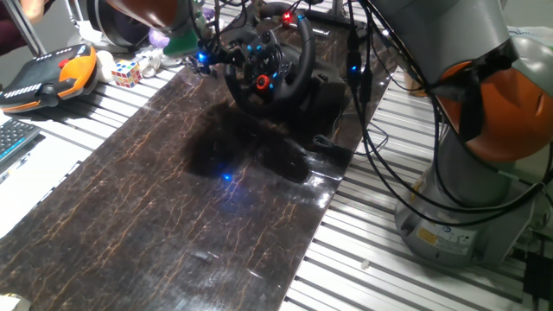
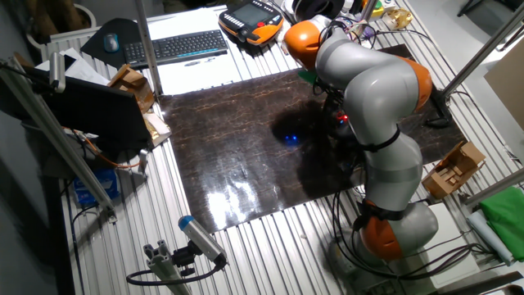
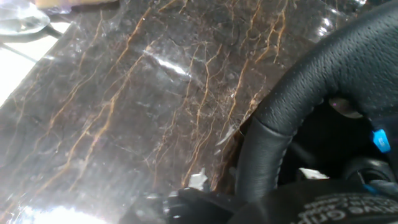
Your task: Rotate the steering wheel 90 degrees clockwise
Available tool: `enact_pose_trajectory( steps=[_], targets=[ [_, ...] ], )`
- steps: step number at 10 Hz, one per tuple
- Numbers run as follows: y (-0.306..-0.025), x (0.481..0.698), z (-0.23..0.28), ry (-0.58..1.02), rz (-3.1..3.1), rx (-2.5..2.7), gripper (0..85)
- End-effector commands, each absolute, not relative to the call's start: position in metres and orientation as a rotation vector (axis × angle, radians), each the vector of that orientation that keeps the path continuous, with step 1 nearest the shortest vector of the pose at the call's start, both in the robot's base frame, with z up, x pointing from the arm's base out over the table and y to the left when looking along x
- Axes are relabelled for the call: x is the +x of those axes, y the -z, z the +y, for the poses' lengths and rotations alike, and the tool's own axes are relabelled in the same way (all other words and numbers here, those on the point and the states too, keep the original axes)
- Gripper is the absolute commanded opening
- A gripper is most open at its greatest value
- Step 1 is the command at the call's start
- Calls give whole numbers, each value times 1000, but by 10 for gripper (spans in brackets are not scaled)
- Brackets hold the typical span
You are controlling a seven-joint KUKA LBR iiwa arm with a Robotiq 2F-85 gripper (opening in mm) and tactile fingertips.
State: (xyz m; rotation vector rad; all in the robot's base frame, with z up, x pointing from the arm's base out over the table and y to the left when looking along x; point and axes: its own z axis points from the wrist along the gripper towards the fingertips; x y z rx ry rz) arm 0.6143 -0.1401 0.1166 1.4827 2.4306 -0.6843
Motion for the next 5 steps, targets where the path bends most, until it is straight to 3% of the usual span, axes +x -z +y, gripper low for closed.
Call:
enact_pose_trajectory(
  steps=[1, 2, 4, 5],
  targets=[
    [-116, 614, -141, 682, 2432, 1478, 393],
    [-115, 613, -142, 681, 2433, 1475, 290],
    [-116, 613, -143, 682, 2433, 1472, 7],
    [-117, 613, -144, 680, 2428, 1473, 7]
  ],
)
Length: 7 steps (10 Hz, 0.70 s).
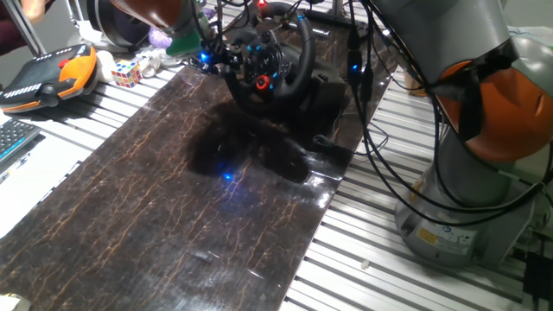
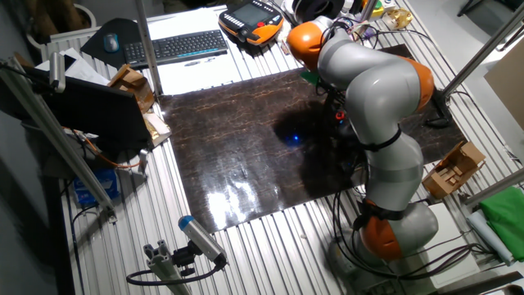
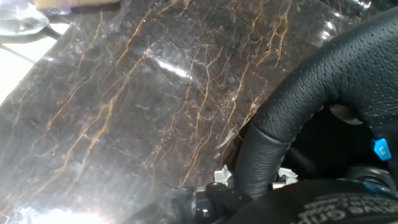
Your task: Rotate the steering wheel 90 degrees clockwise
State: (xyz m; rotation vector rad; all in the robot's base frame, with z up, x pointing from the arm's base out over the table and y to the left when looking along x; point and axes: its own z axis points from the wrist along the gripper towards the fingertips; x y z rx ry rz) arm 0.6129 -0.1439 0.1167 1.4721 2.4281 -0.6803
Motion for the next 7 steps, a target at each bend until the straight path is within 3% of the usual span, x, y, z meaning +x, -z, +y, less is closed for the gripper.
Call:
enact_pose_trajectory(
  steps=[1, 7],
  targets=[
    [-117, 613, -144, 675, 2423, 1476, 7],
    [-133, 616, -119, 642, 2433, 1522, 7]
  ],
)
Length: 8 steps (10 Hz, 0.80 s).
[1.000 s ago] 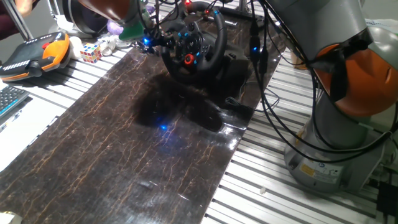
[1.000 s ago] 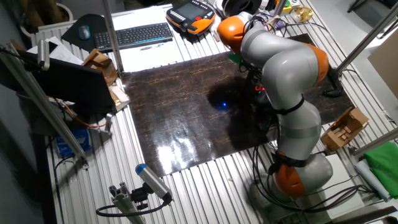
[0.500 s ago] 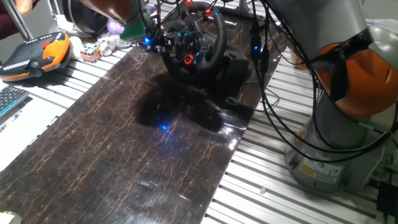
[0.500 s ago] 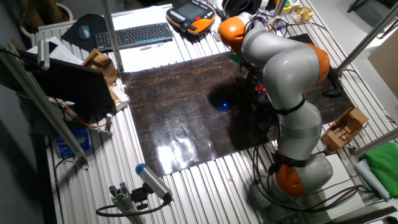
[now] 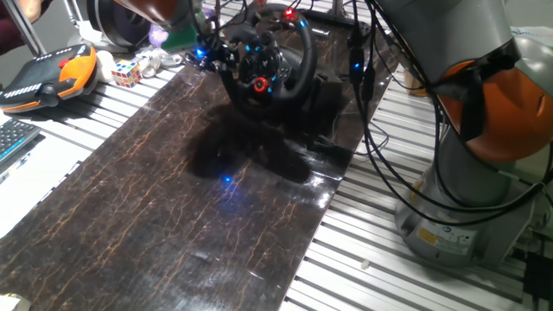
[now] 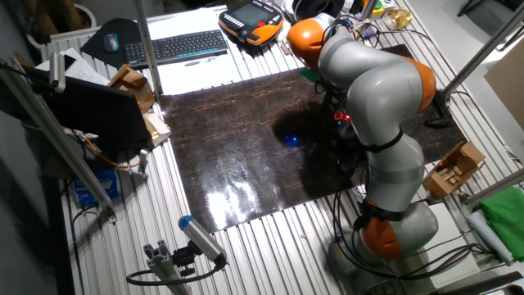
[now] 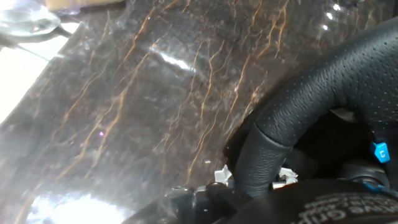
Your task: Rotate the steering wheel 90 degrees clockwise
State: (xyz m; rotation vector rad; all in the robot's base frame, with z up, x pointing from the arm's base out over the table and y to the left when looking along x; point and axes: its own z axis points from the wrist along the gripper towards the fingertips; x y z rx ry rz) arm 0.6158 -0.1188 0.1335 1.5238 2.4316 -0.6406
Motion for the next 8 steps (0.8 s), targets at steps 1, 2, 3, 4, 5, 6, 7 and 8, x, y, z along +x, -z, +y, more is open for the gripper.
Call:
enact_pose_trajectory(
  steps=[1, 2, 3, 4, 5, 6, 7, 8],
  targets=[
    [-134, 616, -112, 644, 2417, 1539, 7],
    [-137, 617, -109, 656, 2398, 1542, 7],
    [-141, 618, -109, 655, 2385, 1557, 7],
    [-146, 619, -110, 648, 2379, 1578, 7],
    [-149, 619, -111, 649, 2371, 1590, 7],
    [-152, 619, -112, 654, 2359, 1596, 7],
    [-153, 618, -112, 652, 2349, 1607, 7],
    [-153, 619, -112, 646, 2338, 1623, 7]
  ],
)
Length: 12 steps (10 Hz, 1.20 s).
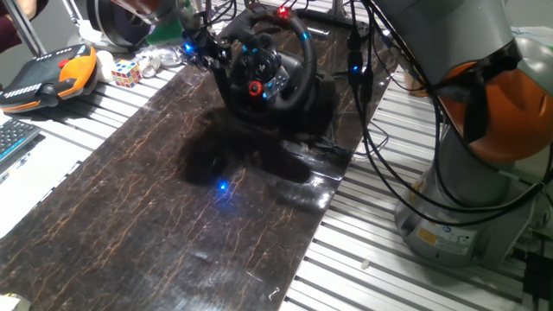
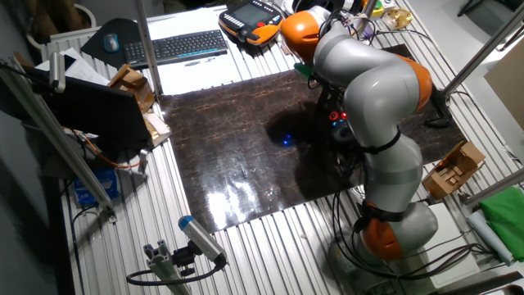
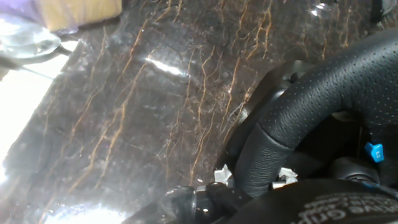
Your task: Rotate the steering wheel 90 degrees clockwise
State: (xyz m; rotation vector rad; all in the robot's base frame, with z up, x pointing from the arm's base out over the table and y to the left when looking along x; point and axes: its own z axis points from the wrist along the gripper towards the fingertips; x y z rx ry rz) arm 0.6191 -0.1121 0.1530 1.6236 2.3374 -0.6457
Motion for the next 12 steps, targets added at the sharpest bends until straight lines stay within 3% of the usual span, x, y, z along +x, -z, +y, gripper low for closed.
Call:
enact_pose_trajectory(
  steps=[1, 12],
  targets=[
    [-152, 619, -112, 648, 2328, 1630, 7],
    [-162, 614, -118, 631, 2137, 1850, 7]
  ],
)
